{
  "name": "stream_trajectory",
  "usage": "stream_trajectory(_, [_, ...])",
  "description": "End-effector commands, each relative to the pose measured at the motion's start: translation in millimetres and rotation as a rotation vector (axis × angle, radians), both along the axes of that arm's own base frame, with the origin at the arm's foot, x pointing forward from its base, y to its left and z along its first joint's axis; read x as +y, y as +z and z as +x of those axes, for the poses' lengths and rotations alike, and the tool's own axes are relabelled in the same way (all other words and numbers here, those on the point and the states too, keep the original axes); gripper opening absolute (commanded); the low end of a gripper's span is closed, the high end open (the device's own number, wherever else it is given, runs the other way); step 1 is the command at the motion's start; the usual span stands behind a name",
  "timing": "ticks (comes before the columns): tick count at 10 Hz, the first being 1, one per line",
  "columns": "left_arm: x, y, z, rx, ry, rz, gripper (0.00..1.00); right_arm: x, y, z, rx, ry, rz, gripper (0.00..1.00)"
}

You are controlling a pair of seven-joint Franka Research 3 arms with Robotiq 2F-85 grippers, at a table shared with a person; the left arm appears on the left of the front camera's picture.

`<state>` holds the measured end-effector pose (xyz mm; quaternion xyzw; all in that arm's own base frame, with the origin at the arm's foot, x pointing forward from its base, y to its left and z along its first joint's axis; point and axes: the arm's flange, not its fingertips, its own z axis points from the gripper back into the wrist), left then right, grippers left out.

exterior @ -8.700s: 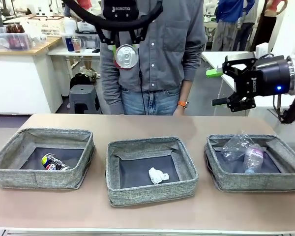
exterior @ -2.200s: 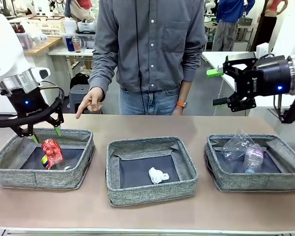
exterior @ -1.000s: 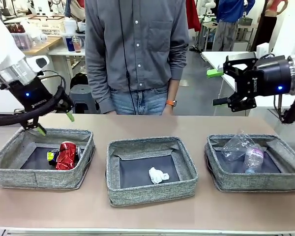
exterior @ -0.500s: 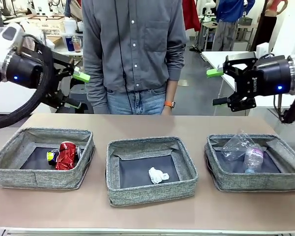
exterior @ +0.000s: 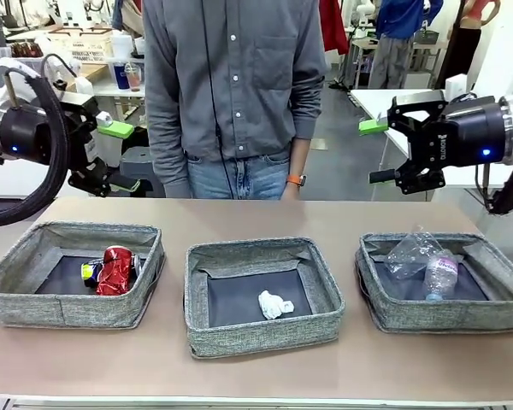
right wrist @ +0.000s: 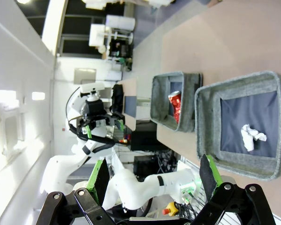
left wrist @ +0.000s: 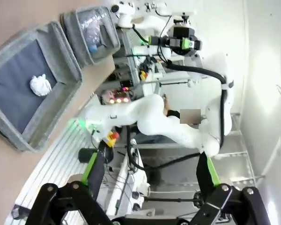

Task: Sort the waste into the appropriate baskets.
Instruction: Place the picked waste into the Fabric basket indicated by the person.

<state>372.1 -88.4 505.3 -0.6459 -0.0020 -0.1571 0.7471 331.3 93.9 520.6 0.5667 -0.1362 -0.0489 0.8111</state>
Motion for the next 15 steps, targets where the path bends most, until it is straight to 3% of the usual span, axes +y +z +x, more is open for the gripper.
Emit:
stream_trajectory(1, [-3.9, 5.2, -4.1, -0.035, 0.031, 0.017, 1.0, 2.4, -2.1, 2.3, -0.026, 0.001, 0.025, 1.0])
stream_trajectory(15, [-3.9, 5.2, -4.1, -0.035, 0.031, 0.017, 1.0, 2.4, -2.1, 2.3, -0.026, 0.001, 0.025, 1.0])
